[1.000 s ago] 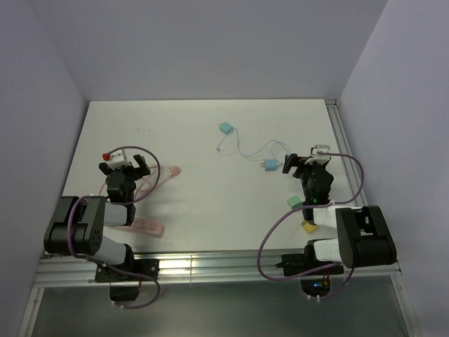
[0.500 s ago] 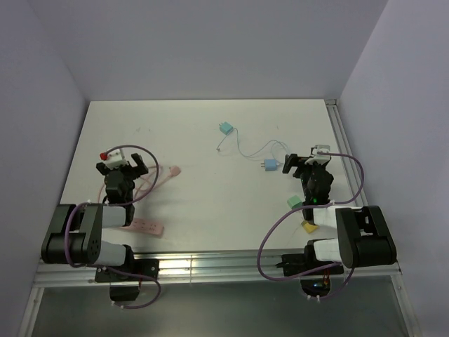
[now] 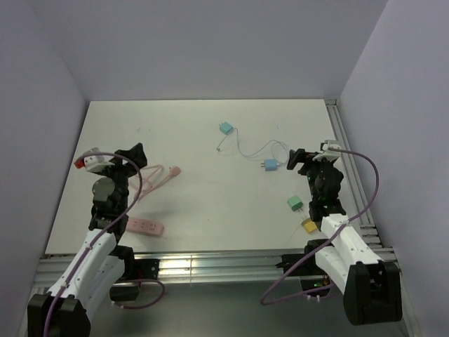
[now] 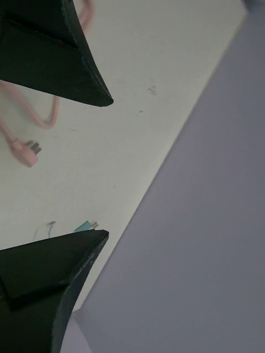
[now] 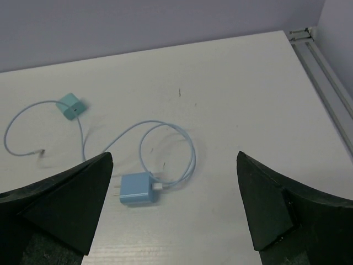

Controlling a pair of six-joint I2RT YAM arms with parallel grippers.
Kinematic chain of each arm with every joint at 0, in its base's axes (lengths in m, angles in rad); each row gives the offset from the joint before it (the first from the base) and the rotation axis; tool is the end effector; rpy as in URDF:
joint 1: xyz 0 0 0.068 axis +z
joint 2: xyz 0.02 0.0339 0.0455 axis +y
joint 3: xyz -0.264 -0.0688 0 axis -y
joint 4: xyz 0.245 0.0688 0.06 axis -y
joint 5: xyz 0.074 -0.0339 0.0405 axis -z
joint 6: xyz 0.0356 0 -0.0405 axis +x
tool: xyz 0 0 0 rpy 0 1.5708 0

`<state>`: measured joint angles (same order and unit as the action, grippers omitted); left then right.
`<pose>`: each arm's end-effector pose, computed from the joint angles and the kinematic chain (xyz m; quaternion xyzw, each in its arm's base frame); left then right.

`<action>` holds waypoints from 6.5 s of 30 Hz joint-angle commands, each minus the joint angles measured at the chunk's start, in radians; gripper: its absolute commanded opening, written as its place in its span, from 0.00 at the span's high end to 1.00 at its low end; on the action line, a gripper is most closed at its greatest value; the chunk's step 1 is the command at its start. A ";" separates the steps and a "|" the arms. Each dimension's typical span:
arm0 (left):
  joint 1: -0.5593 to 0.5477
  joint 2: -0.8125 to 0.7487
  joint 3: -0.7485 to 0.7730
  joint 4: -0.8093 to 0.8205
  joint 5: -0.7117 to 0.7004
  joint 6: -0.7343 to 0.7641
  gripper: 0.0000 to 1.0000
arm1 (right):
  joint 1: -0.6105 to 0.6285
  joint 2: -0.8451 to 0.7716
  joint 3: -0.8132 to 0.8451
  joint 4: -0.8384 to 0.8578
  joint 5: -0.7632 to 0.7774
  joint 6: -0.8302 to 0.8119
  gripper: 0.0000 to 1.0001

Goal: Insert the plug

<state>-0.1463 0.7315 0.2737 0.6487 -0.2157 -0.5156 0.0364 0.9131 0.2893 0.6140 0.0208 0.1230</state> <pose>0.1759 -0.0182 0.2560 -0.1978 0.6068 -0.1844 0.7474 0.2020 0.0066 0.2269 0.0381 0.7095 0.0487 0.7019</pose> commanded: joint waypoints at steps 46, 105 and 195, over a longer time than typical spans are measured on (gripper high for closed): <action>-0.061 -0.040 0.303 -0.828 0.501 -0.363 0.07 | 0.142 0.280 0.471 -1.349 0.102 0.489 0.12; -0.760 0.062 0.269 -0.417 -0.198 -0.130 0.29 | 0.678 0.357 0.651 -0.585 -0.280 1.161 0.89; -0.823 -0.122 0.527 -1.028 0.045 -0.133 0.18 | 0.738 0.294 0.823 -0.812 -0.859 0.098 1.00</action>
<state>-0.9737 0.6514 0.7277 -0.2478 0.1295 -0.6121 0.7681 1.2263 1.0626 -0.1776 -1.0183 0.2150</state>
